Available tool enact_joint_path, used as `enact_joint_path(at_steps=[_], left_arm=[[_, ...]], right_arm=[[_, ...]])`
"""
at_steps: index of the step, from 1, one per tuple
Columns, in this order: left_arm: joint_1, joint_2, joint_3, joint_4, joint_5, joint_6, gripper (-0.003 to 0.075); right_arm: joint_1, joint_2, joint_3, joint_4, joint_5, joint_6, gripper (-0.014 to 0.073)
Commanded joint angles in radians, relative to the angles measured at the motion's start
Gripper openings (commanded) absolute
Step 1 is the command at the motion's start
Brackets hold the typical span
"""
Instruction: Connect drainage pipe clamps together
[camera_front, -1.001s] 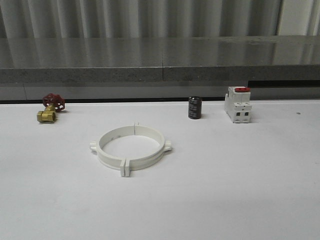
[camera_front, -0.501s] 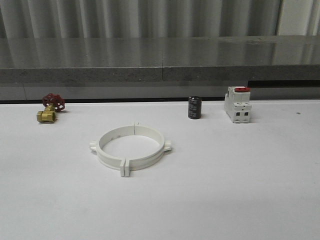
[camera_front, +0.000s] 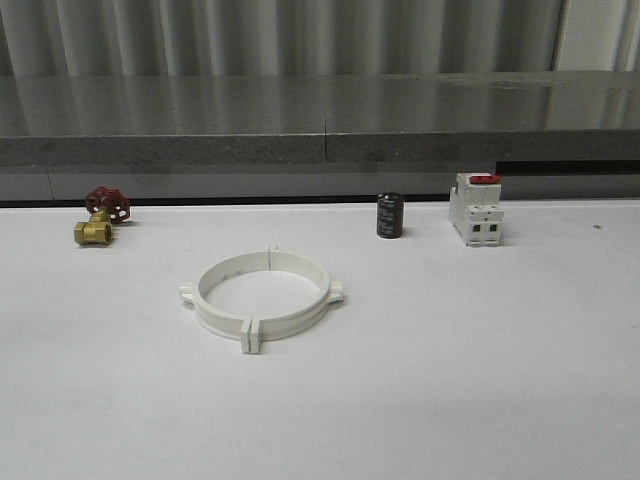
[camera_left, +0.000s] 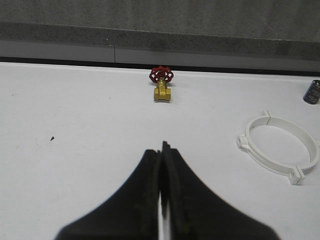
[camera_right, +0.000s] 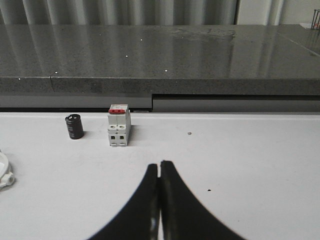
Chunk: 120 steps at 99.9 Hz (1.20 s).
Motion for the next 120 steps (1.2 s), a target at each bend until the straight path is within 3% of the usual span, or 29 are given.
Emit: enact_joint_path(at_steps=[1,19,120], left_arm=[[0.0,0.012,-0.024,-0.003,-0.078,-0.002,-0.002],[0.0,0.012,-0.024,-0.003,-0.078,-0.002,-0.002],[0.0,0.012,-0.024,-0.003,-0.075,-0.002,-0.002]], right_arm=[[0.009,-0.033,0.043,0.003,-0.146,0.005,-0.0067],[0.026,-0.067,0.163,0.003,-0.261,0.049,-0.0067],[0.026,-0.067,0.163,0.003,-0.277,0.054,-0.0067]])
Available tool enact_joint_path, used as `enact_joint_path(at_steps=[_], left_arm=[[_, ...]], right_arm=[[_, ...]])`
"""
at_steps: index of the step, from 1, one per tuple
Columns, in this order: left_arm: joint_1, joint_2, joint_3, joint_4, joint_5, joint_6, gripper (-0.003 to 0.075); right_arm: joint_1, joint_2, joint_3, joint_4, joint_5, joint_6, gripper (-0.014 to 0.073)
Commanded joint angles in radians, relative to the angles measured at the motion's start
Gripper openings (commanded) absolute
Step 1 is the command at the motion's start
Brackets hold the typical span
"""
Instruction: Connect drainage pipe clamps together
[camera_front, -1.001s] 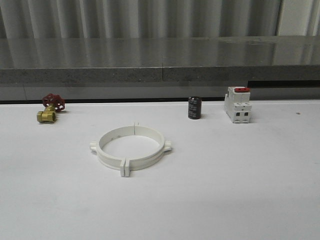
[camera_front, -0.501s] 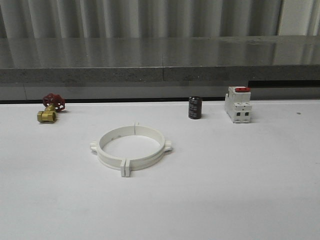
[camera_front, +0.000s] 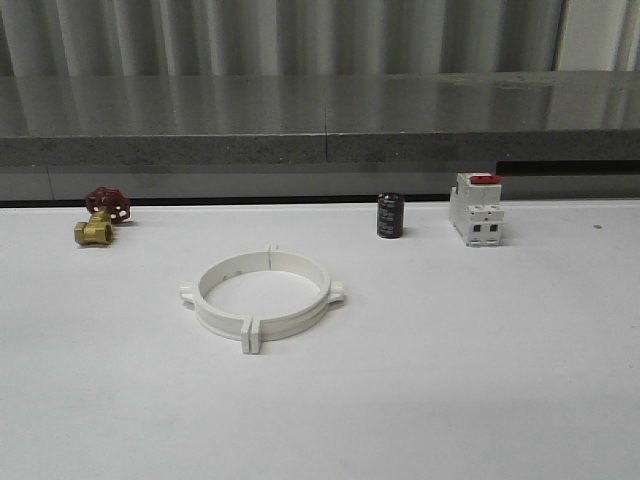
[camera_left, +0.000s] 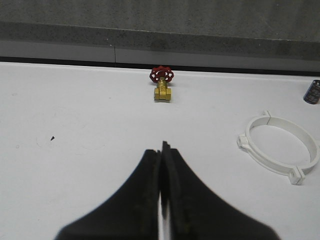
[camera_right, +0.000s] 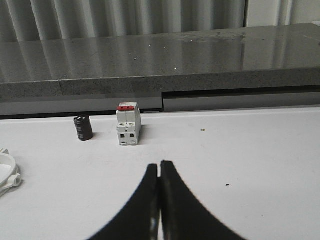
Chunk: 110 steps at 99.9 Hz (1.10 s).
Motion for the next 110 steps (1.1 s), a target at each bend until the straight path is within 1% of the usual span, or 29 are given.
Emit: enact_joint_path(at_steps=[1,32,37,45,55,64,82,94,99,110], left_arm=[[0.0,0.012,-0.024,-0.003,-0.075,-0.002,-0.002],[0.004,0.008,-0.01,0.016,-0.086,-0.002,-0.002],[0.004,0.008,0.006,0.027,-0.148,-0.002,-0.002],[0.004,-0.006,0.047,0.035,-0.287,-0.002,-0.002],[0.004,-0.045,0.115,0.035,-0.387,-0.009,-0.002],[0.004,-0.106,0.186,0.035,-0.412,-0.011,-0.002],[0.004,-0.271,0.335,0.096,-0.462,-0.011,-0.002],[0.002,-0.254,0.417,0.117,-0.609,-0.014,-0.002],[0.002,-0.258,0.413,0.121,-0.58,-0.028,-0.002],[0.002,-0.26,0.413,0.124,-0.596,-0.03,-0.002]], right_arm=[[0.002,-0.019,-0.019,-0.001,-0.088,0.0,-0.0067],[0.002,-0.019,-0.019,-0.001,-0.087,0.0,-0.0067],[0.002,-0.019,-0.019,-0.001,-0.087,0.0,-0.0067],[0.002,-0.019,-0.019,-0.001,-0.087,0.0,-0.0067],[0.002,-0.019,-0.019,-0.001,-0.087,0.0,-0.0067],[0.002,-0.019,-0.019,-0.001,-0.087,0.0,-0.0067],[0.002,-0.019,-0.019,-0.001,-0.087,0.0,-0.0067],[0.002,-0.019,-0.019,-0.001,-0.087,0.0,-0.0067],[0.002,-0.019,-0.019,-0.001,-0.087,0.0,-0.0067],[0.002,-0.019,-0.019,-0.001,-0.087,0.0,-0.0067]])
